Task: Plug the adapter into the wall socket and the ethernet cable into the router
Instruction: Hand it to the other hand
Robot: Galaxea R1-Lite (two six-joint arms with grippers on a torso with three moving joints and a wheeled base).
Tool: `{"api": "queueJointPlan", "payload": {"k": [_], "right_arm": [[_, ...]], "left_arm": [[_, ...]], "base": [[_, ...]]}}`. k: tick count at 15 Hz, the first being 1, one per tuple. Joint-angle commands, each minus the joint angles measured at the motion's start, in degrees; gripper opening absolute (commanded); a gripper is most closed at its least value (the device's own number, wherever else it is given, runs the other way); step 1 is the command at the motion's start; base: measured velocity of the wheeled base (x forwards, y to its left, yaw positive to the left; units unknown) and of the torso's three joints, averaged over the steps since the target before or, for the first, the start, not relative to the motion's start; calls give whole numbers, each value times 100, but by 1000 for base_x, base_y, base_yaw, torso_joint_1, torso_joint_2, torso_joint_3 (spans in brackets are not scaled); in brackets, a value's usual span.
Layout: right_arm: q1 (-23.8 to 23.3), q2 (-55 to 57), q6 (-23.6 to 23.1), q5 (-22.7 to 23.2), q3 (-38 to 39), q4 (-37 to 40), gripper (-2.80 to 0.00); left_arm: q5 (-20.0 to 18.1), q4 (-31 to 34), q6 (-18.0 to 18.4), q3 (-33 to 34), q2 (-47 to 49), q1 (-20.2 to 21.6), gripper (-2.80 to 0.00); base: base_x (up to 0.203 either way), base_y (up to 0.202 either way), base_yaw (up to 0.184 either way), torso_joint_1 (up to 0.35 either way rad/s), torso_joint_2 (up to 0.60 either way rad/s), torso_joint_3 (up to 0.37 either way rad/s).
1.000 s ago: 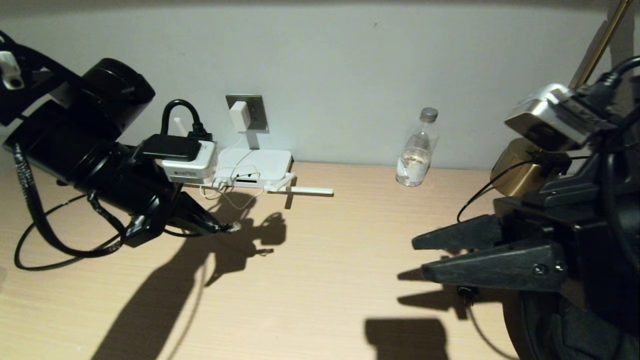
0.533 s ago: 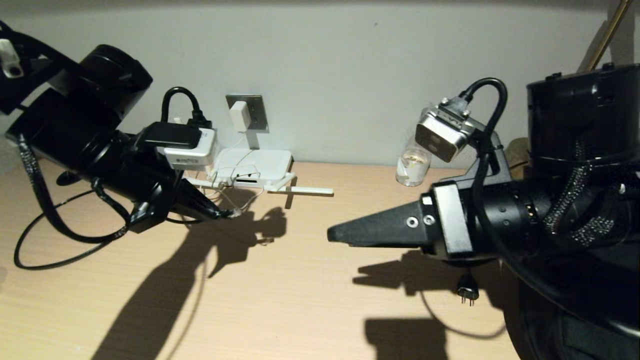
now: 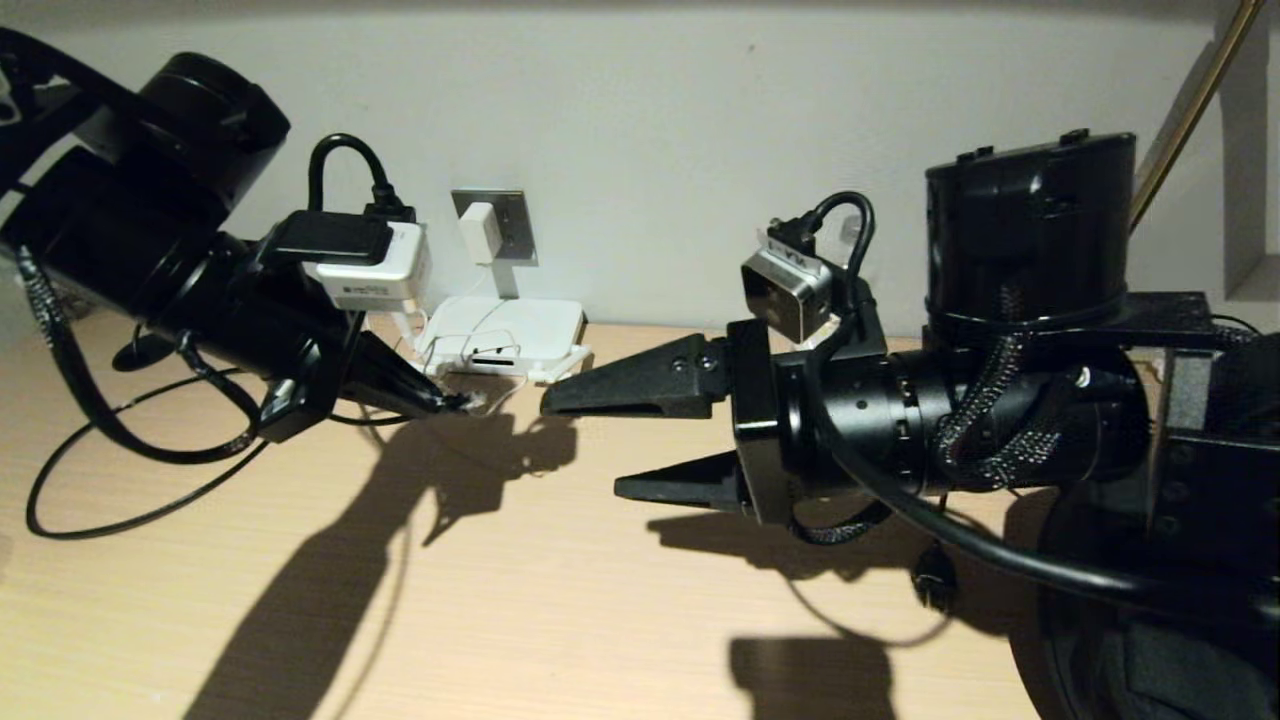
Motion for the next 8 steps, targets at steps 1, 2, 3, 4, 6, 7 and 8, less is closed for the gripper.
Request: {"api": "queueJointPlan", "payload": {"k": [1, 2, 3, 4, 6, 7, 8], "right_arm": [[37, 317, 30, 21, -174, -11, 0], [41, 404, 30, 15, -260, -13, 0], [39, 465, 30, 13, -329, -13, 0], [42, 511, 30, 12, -373, -13, 0], [33, 647, 22, -20, -458, -156, 0], [41, 690, 22, -109, -499, -233, 0], [42, 747, 21, -162, -546, -241, 0]], "left_arm": [[-70, 37, 36, -64, -50, -93, -280], [-107, 37, 27, -114, -72, -156, -280], [-126, 37, 21, -151, -122, -239, -280], [-186, 40, 15, -161, -192, -304, -280], [-244, 123, 16, -145, -333, -415, -280], [-249, 205, 18, -148, -392, -490, -280], [-249, 242, 18, -145, -431, -573, -280]], "base": [[0, 0, 0, 0, 0, 0], [0, 0, 0, 0, 0, 0], [0, 0, 0, 0, 0, 0], [0, 0, 0, 0, 0, 0], [0, 0, 0, 0, 0, 0], [0, 0, 0, 0, 0, 0], [0, 0, 0, 0, 0, 0]]}}
